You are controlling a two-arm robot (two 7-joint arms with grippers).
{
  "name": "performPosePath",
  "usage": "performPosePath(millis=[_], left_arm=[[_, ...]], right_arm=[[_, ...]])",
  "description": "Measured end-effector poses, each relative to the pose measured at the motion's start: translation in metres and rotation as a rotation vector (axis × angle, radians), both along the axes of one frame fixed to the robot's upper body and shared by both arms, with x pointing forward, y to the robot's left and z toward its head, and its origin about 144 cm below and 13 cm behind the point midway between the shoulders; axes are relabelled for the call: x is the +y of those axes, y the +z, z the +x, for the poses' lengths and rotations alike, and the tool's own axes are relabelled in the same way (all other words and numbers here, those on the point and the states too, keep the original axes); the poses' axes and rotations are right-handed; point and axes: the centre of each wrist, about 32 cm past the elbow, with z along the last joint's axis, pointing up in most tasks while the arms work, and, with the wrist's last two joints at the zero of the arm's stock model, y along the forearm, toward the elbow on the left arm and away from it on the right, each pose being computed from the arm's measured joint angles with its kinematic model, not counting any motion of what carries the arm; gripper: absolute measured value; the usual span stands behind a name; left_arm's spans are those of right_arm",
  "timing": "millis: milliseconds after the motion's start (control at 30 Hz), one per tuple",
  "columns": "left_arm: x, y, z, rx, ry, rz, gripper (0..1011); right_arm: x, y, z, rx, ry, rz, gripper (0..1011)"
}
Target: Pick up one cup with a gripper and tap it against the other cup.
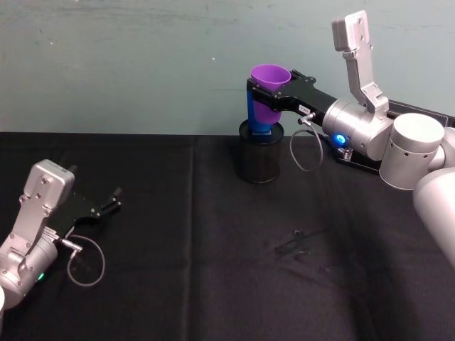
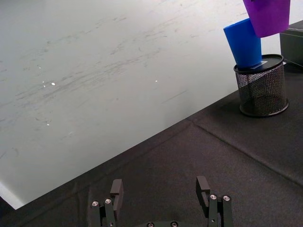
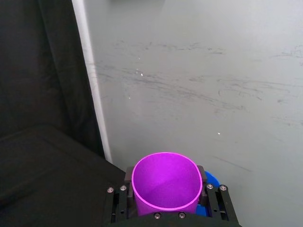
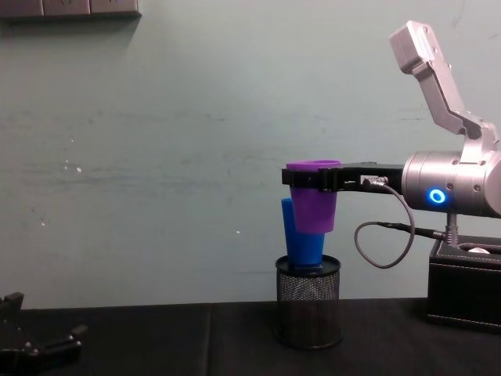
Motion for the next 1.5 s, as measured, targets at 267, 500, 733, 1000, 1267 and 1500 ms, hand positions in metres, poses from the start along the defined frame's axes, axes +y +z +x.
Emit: performPosePath(millis=[267,500,733,1000,1267,1500], left_arm=[[0.000,0.000,0.000,0.000,0.000,0.000,1011],[0.000,0.000,0.000,0.000,0.000,0.000,1011],[0.000,0.000,0.000,0.000,0.000,0.000,1011],[0.000,0.000,0.000,0.000,0.000,0.000,1011],[0.000,0.000,0.000,0.000,0.000,0.000,1011],[0.000,0.000,0.000,0.000,0.000,0.000,1011]], right_arm=[[0.000,0.000,0.000,0.000,0.000,0.000,748],[0.000,0.000,0.000,0.000,0.000,0.000,748],[0.000,0.001,-0.001,-0.006,0.003,-0.001,748],[-0.003,0.002,-0.010,-0.019,0.022,0.004,748],[-0.007,0.005,-0.028,-0.002,0.041,0.009,748],[-0.014,0.006,-0.050,0.009,0.064,0.023,748]])
